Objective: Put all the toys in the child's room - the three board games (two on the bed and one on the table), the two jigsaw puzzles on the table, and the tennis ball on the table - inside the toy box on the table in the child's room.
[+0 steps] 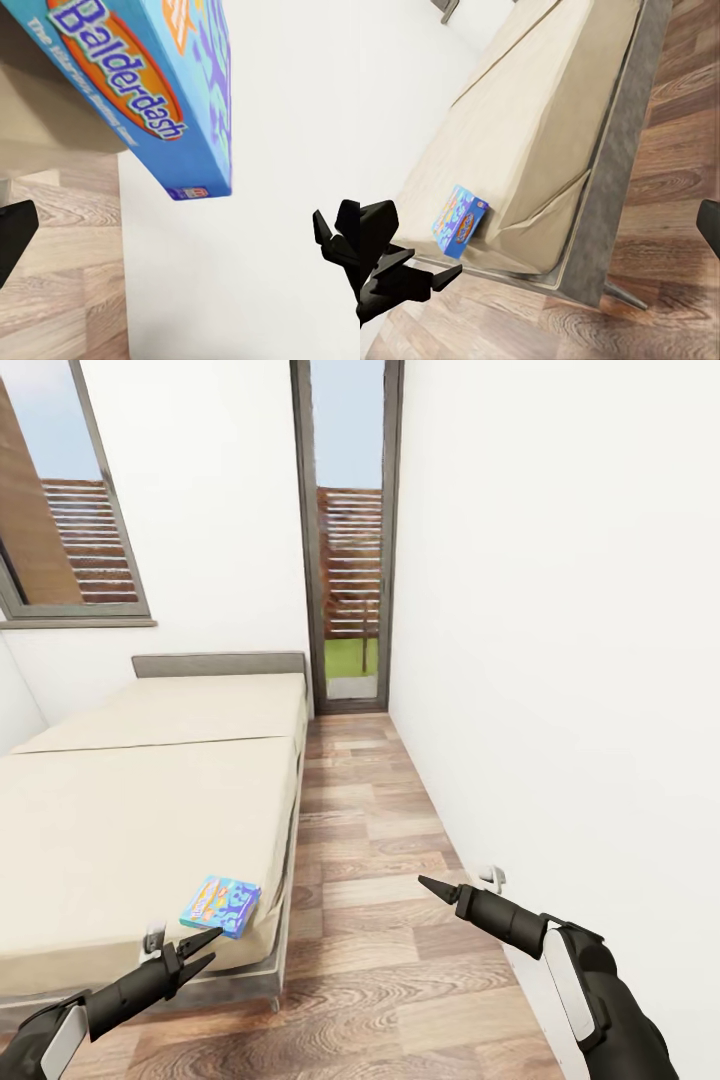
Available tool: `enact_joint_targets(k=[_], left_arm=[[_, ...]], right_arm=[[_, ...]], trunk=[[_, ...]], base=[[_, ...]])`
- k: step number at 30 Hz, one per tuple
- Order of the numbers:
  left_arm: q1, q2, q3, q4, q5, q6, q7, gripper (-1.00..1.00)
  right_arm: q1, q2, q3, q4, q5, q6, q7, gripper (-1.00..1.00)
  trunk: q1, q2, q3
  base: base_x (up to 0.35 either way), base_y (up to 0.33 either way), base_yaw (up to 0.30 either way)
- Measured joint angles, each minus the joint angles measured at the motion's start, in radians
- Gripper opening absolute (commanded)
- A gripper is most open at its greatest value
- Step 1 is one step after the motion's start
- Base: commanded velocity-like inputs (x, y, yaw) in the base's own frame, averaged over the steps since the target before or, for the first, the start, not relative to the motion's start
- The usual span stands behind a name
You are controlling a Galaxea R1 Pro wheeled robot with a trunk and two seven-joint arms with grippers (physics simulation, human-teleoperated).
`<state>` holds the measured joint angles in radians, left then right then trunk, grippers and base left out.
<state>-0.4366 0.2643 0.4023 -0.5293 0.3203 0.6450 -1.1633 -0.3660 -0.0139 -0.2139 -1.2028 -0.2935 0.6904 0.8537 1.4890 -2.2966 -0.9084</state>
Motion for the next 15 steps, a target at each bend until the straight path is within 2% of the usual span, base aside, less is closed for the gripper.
enact_joint_targets(k=[15], left_arm=[[0.0, 0.0, -0.001, 0.0, 0.001, 0.0, 0.0, 1.0]], right_arm=[[0.0, 0.0, 0.0, 0.0, 0.0, 0.0, 0.0, 1.0]], trunk=[[0.0, 0.0, 0.0]], base=[[0.0, -0.02, 0.0]])
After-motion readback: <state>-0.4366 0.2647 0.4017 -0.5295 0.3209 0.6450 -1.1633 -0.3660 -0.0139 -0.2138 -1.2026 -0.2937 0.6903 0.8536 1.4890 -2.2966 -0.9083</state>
